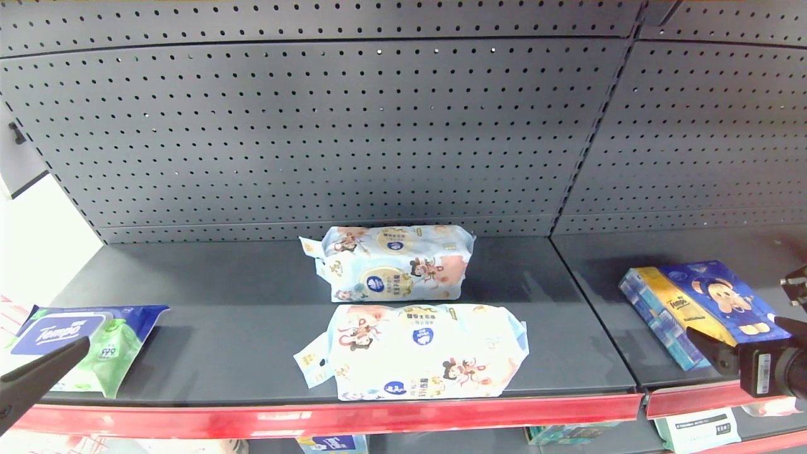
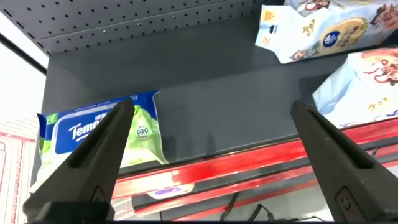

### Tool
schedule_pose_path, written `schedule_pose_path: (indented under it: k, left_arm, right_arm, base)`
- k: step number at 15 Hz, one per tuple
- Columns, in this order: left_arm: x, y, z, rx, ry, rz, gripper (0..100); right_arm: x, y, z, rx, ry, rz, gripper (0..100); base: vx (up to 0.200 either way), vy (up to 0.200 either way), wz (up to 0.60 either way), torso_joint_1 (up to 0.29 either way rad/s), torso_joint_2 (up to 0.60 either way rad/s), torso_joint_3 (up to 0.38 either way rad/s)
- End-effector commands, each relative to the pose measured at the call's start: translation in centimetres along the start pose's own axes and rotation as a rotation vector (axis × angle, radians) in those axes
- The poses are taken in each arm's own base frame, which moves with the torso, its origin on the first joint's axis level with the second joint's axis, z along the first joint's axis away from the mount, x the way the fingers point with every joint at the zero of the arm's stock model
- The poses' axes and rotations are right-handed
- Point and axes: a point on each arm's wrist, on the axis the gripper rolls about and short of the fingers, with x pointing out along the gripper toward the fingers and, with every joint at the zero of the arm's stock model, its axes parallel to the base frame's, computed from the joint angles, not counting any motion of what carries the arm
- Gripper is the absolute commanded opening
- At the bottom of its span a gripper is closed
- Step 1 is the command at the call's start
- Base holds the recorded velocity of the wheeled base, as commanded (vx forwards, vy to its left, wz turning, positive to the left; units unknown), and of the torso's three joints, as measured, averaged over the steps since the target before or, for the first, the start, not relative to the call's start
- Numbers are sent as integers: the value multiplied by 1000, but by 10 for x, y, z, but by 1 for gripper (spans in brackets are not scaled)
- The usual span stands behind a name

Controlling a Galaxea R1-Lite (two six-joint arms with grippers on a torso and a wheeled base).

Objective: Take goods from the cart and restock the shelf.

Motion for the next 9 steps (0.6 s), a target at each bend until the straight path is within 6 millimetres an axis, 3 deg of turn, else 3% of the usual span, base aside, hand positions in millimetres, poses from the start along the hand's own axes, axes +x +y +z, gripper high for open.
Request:
schedule_pose_path:
  k: [1,4,9]
  left_arm:
    - [1,0,0,0,3,0,100]
    - [1,0,0,0,3,0,100]
    - [0,0,0,11,-2,-3,100]
  right_arm:
    - [0,0,0,-1,1,1,100]
    - [1,0,0,-1,2,1,100]
    - [-2,0,-4,10,7,2,100]
  base:
    - [0,0,0,0,0,0]
    - [0,0,600,2,4,1]
    - [0,0,0,0,0,0]
